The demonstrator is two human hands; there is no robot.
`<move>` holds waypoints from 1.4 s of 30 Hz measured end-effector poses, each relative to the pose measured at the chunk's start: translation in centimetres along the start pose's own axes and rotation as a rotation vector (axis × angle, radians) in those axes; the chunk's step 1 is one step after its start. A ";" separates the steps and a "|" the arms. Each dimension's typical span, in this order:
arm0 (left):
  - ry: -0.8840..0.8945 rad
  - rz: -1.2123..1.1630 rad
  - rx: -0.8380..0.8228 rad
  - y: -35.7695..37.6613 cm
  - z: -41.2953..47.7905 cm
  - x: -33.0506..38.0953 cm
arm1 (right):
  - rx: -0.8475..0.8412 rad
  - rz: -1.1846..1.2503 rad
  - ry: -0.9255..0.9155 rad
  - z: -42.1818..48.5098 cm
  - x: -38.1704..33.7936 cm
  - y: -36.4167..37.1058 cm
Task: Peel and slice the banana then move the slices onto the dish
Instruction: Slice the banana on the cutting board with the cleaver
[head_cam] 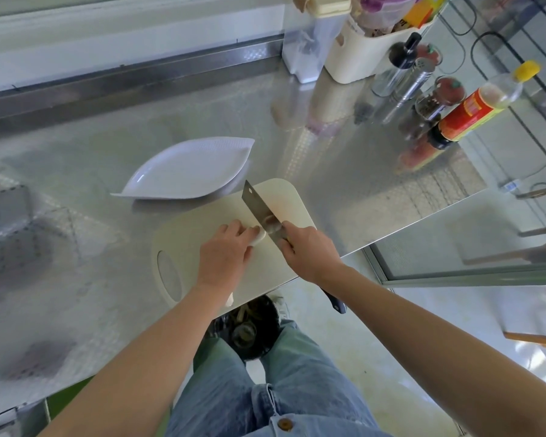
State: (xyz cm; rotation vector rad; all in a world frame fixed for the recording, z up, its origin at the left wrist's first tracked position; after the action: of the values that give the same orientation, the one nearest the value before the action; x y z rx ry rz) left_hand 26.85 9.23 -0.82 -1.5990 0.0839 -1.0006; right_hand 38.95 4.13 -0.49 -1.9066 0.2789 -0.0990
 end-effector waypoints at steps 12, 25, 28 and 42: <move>-0.025 -0.040 0.013 0.0 0.0 -0.3 | -0.043 -0.004 0.022 0.7 -0.5 2.1; 0.001 -0.005 0.025 0.0 -0.2 -0.2 | 0.005 0.001 -0.001 0.1 -0.4 -0.6; 0.002 -0.016 0.038 -0.1 -0.1 -0.1 | -0.011 -0.005 0.003 0.3 -0.4 -0.2; -0.016 -0.024 0.028 -0.1 -0.3 -0.1 | 0.044 0.055 0.001 0.4 -0.2 -0.3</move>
State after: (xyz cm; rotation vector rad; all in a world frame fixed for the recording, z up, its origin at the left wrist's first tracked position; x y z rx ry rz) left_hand 26.52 9.11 -0.78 -1.5854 0.0397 -1.0038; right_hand 38.87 4.70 -0.33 -1.8542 0.3267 -0.0685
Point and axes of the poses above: each hand's wrist, its own z-axis towards the middle knuckle, its own y-axis out of the palm, x = y × z, the point moved 10 cm from there along z, towards the middle knuckle, and after that the axes turned 15 degrees about -z, right-handed, at the moved point
